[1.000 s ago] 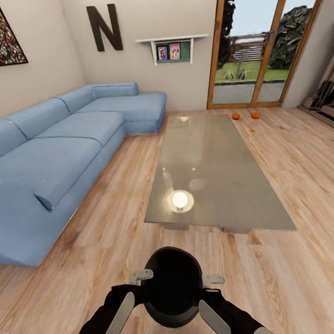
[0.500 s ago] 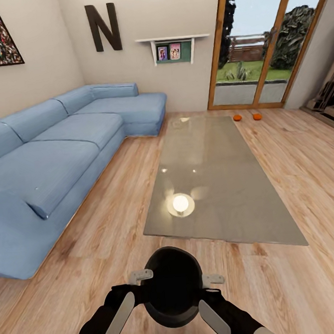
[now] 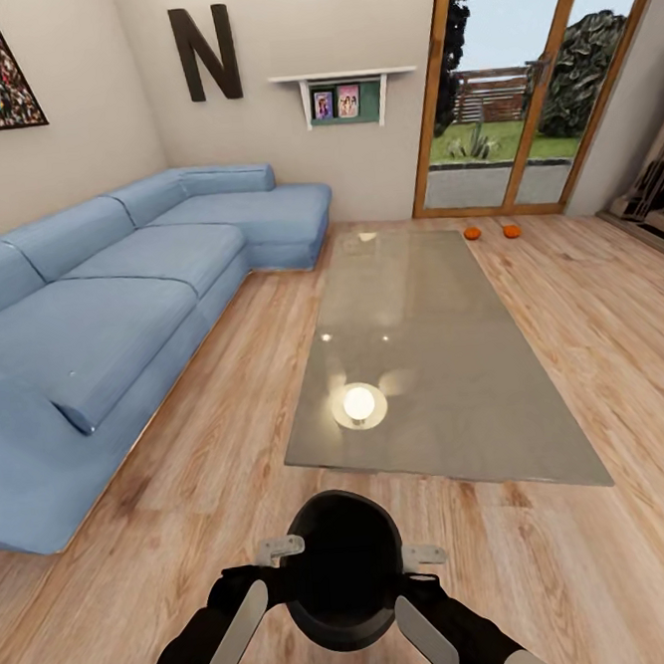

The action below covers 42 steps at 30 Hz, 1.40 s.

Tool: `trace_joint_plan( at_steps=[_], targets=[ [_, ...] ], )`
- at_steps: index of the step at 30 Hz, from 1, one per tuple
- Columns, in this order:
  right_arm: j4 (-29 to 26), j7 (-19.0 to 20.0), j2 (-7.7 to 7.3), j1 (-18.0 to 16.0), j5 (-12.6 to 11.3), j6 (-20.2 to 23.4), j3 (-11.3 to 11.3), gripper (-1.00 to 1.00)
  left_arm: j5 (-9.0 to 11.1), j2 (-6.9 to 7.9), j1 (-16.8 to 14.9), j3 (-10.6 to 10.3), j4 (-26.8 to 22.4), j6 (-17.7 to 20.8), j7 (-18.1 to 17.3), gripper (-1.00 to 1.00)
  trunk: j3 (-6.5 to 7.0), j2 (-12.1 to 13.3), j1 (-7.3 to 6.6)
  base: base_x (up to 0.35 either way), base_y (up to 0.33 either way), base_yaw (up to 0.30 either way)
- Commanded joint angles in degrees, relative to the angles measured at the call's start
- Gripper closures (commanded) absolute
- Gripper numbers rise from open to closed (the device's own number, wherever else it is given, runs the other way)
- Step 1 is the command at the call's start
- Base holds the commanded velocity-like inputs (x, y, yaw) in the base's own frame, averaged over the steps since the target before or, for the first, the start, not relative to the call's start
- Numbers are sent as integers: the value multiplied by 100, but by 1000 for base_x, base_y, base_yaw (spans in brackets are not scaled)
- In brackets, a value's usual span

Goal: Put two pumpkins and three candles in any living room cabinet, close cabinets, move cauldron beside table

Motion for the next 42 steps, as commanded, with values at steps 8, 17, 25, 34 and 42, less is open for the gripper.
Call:
trace_joint_plan(
  at_steps=[8,17,25,34,42],
  targets=[
    [-18,288,-4,-10,-99,-10,-3,100,77,4,-5,-7,-14,-21,48,100,-149,-325,175,0,0,0],
    [-19,288,-4,-11,-100,-11,-3,100,77,2,-5,-7,-14,-21,48,100,-310,-686,373,0,0,0],
    [-19,288,-4,-11,-103,-19,-3,100,77,10,-5,-7,-23,-21,48,100,-329,-807,438,0,0,-114],
    [-18,288,-4,-10,-102,-11,-3,100,97,10,-5,-7,-30,-16,48,100,-312,-807,438,0,0,-52],
    [-20,288,-4,-12,-101,-13,-3,100,99,10,-5,-7,-28,-7,48,100,-312,-807,438,140,0,-1]
  ],
)
